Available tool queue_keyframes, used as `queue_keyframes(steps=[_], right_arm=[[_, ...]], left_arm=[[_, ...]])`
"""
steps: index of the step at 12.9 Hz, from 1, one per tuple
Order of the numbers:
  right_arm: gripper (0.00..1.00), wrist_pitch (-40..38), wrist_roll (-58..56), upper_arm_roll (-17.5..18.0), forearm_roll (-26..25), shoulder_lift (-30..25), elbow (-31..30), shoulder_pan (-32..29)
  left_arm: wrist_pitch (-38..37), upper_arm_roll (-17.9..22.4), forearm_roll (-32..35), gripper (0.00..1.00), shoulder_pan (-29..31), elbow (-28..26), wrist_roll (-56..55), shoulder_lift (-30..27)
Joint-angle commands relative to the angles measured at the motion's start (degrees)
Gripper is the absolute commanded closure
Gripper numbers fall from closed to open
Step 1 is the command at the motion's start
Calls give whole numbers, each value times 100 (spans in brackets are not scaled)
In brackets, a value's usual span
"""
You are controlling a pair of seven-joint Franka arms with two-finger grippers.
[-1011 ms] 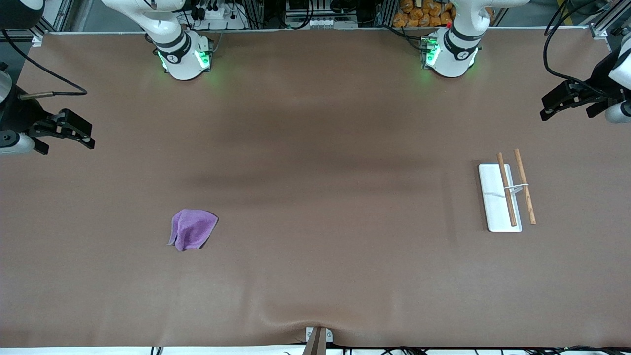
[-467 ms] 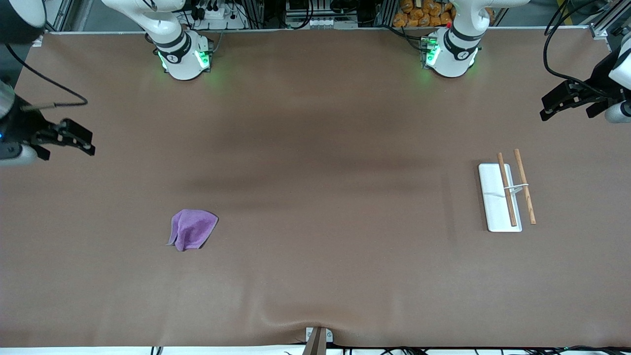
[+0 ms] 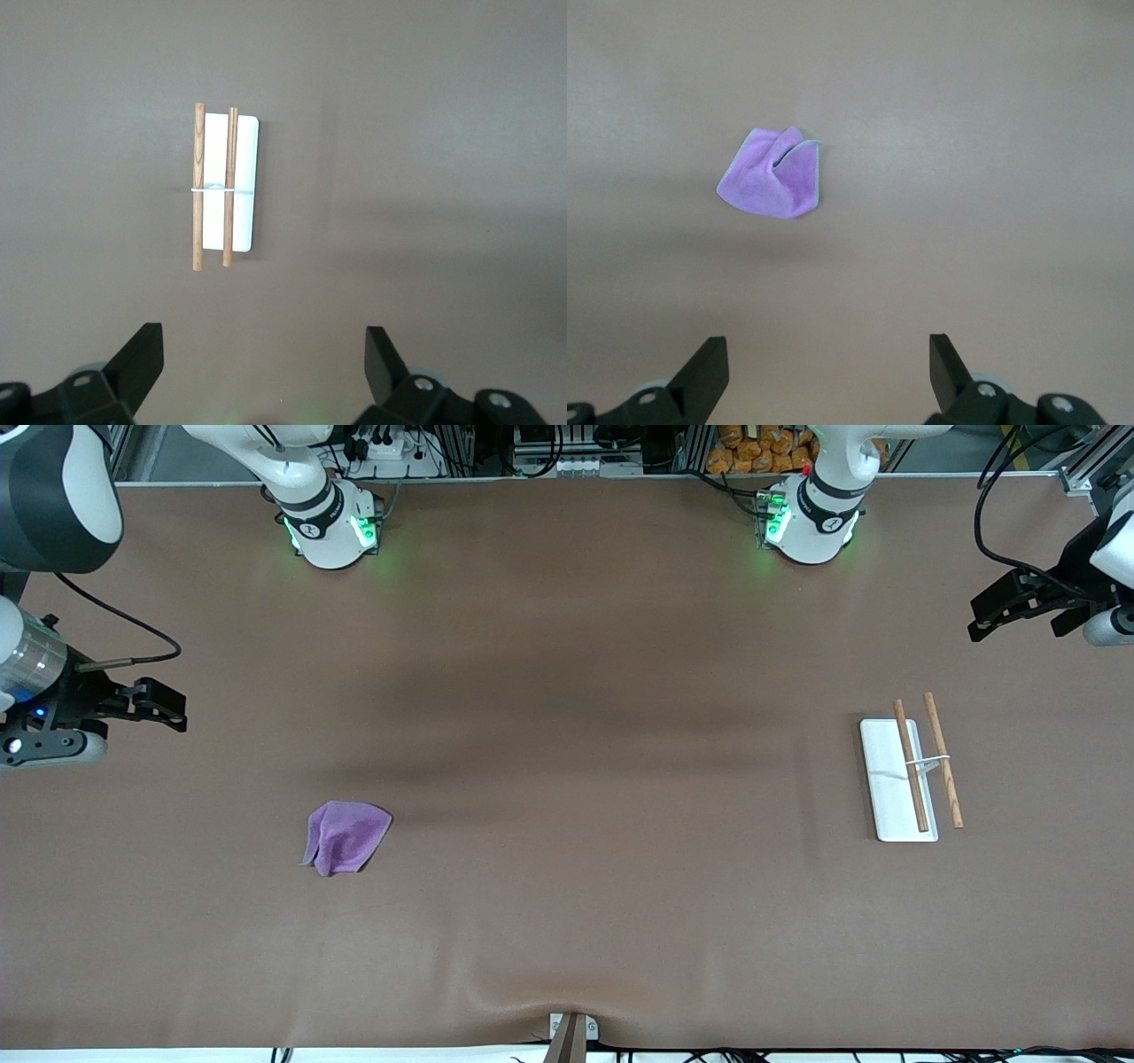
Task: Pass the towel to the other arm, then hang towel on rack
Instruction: 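Move the right gripper over the purple towel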
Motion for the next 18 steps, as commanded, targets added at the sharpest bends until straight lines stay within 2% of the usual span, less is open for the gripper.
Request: queue_keyframes(steps=[1,7,13,15,18], right_arm=[[0,7,21,32,-53,352,165,49],[0,200,47,14,176,765,165,-48],[0,719,311,5,1326,1520,156,-276],[0,790,346,-3,1537,1810,147,-329],[0,1236,1231,5,1741,2118,130,-137]], left_arm=[[-66,-31,114,0,-30,63,129,62],[-93,-58,106,0,-22,72,129,36],[-189,-58,106,0,14,81,146,35],[-189,-58,106,0,5,81,137,35],[-189,-49,114,0,5,89,129,62]])
